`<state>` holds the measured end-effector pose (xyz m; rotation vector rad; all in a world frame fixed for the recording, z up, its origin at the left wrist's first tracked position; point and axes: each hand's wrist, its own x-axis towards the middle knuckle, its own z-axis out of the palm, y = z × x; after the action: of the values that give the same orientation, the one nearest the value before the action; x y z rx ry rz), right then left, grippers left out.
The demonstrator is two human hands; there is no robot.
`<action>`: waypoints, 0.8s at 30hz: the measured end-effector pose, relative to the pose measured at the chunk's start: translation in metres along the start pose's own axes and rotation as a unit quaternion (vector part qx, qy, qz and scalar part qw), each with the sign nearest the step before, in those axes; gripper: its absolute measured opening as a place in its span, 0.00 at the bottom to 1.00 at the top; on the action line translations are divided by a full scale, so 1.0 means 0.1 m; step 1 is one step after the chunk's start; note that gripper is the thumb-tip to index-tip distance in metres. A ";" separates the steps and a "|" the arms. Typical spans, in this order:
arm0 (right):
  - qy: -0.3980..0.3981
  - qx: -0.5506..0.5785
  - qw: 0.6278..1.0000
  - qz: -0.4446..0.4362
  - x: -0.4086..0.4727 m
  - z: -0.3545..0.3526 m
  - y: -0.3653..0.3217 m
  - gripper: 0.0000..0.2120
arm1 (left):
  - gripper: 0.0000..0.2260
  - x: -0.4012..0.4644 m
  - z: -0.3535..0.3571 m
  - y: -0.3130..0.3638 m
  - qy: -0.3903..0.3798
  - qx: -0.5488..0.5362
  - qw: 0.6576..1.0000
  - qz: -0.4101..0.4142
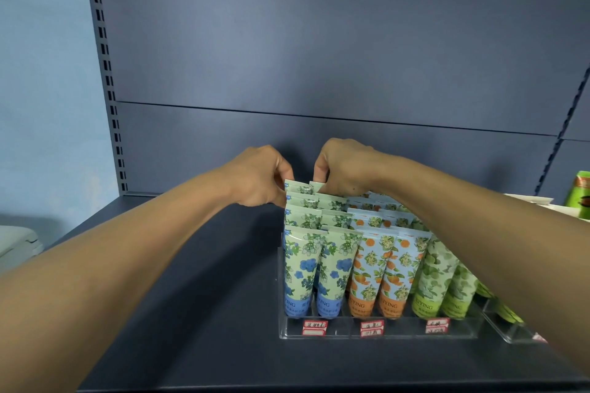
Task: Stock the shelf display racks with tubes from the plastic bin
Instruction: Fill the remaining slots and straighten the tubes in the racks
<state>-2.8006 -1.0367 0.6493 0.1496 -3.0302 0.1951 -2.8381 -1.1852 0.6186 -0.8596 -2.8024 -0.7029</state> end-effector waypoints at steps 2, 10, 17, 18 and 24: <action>-0.003 0.003 1.000 -0.002 -0.01 -0.01 0.00 0.06 | 0.04 0.00 0.01 -0.01 0.003 0.006 1.000 -0.001; 0.015 0.057 0.998 -0.015 -0.11 -0.14 0.09 0.08 | 0.04 0.01 0.01 -0.03 0.005 0.013 1.000 0.000; 0.075 0.105 0.992 -0.020 -0.29 -0.28 0.30 0.09 | 0.11 -0.01 -0.01 -0.04 0.011 0.019 1.000 -0.013; 0.081 0.115 0.990 -0.018 -0.33 -0.29 0.33 0.09 | 0.12 -0.02 -0.03 -0.03 0.016 0.022 1.000 -0.016; 0.128 0.140 0.982 -0.005 -0.56 -0.33 0.55 0.09 | 0.12 -0.07 -0.03 -0.05 0.019 0.012 0.999 -0.030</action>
<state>-2.7477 -0.9726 0.6688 0.1469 -2.7321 0.5910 -2.8350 -1.1935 0.6181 -0.7516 -2.8070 -0.6867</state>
